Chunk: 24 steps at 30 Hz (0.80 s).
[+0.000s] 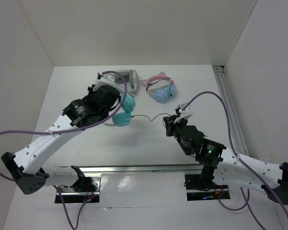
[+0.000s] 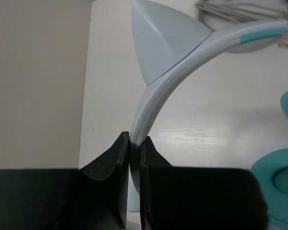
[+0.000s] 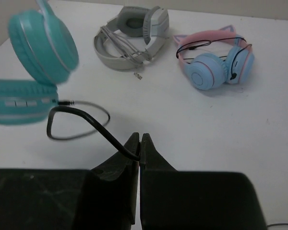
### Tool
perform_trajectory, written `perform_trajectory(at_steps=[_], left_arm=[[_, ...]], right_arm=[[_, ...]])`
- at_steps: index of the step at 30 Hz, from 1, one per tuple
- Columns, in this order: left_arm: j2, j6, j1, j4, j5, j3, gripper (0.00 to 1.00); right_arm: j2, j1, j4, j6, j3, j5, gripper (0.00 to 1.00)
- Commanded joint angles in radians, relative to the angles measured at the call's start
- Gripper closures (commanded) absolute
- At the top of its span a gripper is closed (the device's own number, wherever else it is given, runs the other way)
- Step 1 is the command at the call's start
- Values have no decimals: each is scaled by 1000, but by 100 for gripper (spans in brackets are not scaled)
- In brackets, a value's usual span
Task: Wrap the headphones
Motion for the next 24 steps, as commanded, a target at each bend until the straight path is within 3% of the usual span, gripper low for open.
perform_trajectory(at_steps=[1,9,18,22,24], left_arm=[[28,132,-69,177,106,-32,100],[123,275,-376,159,228,-99,100],[37,343,-476,159,369,-173,100],[-26,364,-476,159,571,-173,100],[-38,375,-476,150,608,-173,100]], right_arm=[[26,44,-97,-40,95,146,100],[105,64,-50,-132,147,119,100],[135,73,-63,-161,150,151,100],[158,73,-34,-161,141,151,100],[171,73,-34,-161,141,142,100]])
